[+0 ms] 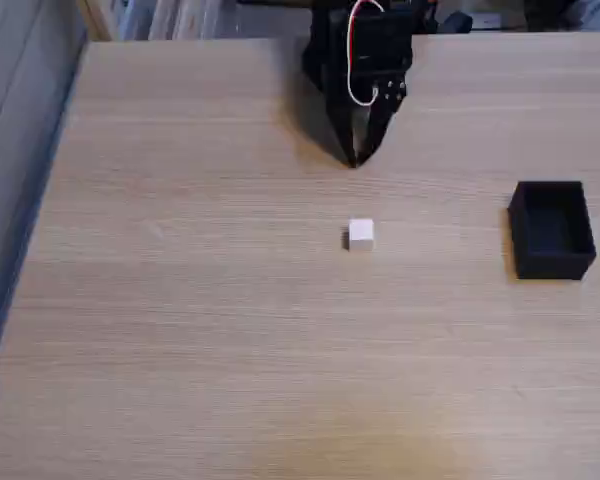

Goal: Pick a white block and place it in the black box.

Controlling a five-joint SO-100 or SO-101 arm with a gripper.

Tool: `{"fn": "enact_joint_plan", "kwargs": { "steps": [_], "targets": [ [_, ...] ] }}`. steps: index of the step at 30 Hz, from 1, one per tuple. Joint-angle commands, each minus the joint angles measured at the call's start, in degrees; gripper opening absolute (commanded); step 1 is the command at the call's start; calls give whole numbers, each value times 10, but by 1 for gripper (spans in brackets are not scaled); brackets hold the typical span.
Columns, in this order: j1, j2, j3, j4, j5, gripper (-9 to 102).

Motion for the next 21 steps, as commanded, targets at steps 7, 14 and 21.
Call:
{"fn": "enact_joint_plan", "kwargs": {
  "steps": [7, 14, 21],
  "targets": [
    [18, 3, 9, 0, -19, 0],
    [18, 3, 9, 0, -20, 0],
    [18, 3, 9, 1, -14, 0]
  ]
}}
